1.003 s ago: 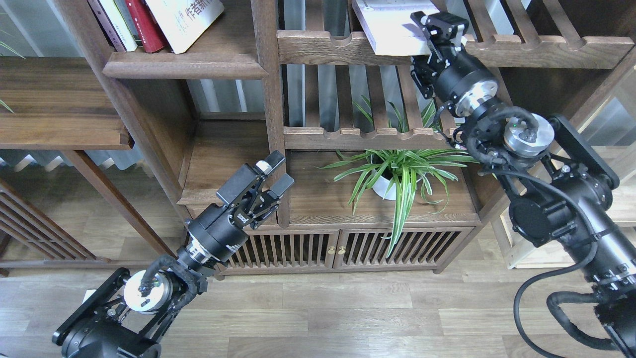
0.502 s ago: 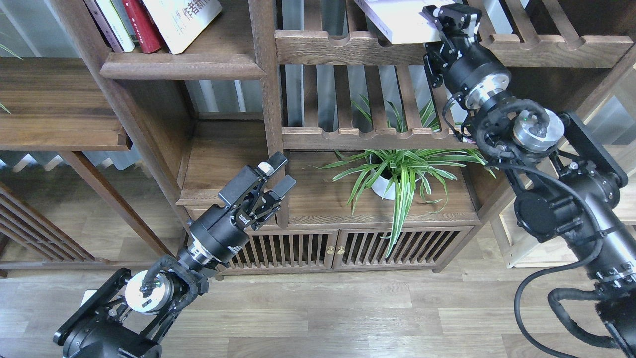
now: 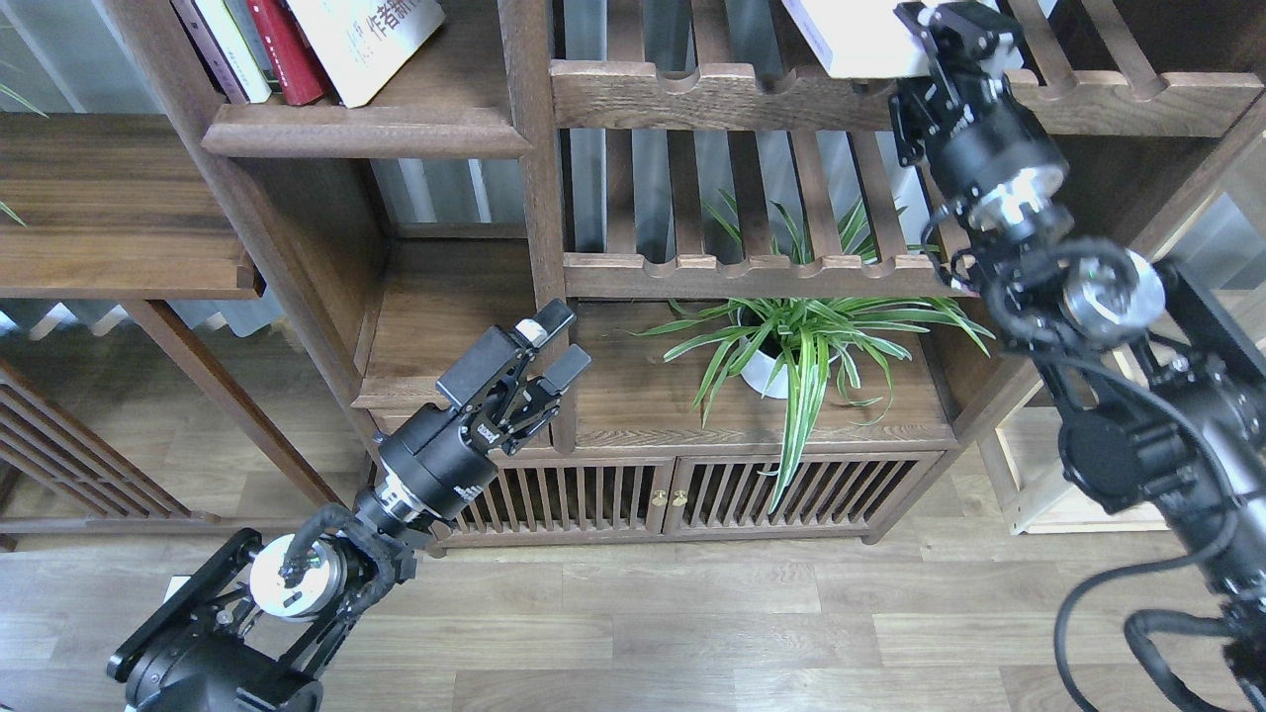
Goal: Organize books on shelf
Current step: 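Pull the white book down and out with the right gripper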
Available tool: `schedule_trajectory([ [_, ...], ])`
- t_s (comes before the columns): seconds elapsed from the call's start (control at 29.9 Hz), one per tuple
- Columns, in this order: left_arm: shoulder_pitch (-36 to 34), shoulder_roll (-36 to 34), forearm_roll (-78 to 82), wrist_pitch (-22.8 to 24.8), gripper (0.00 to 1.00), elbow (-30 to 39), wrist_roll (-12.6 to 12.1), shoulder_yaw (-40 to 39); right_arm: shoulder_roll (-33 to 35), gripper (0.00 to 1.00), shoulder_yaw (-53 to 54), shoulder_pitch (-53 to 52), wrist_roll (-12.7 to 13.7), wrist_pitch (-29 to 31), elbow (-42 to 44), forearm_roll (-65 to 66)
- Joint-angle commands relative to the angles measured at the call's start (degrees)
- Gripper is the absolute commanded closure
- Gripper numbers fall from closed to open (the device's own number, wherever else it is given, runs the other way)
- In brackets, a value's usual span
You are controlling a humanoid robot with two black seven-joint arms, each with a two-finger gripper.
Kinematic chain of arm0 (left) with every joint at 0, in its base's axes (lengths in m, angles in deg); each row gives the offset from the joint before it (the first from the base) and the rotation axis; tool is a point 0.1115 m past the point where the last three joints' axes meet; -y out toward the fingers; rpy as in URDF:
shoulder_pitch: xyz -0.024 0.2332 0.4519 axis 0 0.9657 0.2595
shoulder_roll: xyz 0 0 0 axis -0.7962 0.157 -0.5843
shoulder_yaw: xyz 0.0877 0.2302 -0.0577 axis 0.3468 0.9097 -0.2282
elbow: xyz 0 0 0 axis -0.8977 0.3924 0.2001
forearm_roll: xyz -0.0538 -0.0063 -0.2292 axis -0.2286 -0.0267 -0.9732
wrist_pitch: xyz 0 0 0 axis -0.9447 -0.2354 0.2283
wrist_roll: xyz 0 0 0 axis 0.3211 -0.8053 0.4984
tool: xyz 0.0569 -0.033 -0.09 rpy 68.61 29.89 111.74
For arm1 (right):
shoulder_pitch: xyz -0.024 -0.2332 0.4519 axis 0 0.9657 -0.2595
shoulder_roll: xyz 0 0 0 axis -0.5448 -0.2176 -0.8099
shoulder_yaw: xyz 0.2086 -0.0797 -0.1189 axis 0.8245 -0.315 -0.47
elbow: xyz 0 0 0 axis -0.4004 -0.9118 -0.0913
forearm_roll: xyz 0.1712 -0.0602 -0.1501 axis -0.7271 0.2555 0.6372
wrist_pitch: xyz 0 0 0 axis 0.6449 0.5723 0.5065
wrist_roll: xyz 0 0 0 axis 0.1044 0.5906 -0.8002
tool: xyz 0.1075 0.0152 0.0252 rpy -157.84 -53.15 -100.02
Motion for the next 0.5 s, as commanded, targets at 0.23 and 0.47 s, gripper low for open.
schedule_trajectory([
  [0.23,0.1,0.0,-0.1,0.0,0.02,0.0,0.1,0.1,6.2,0.97,-0.7,7.3,3.2,23.3,-0.1,0.1],
  [0.47,-0.8,0.0,0.0,0.0,0.02,0.0,0.0,0.6,10.1,0.97,-2.4,13.1,3.4,24.7,-0.1,0.5],
])
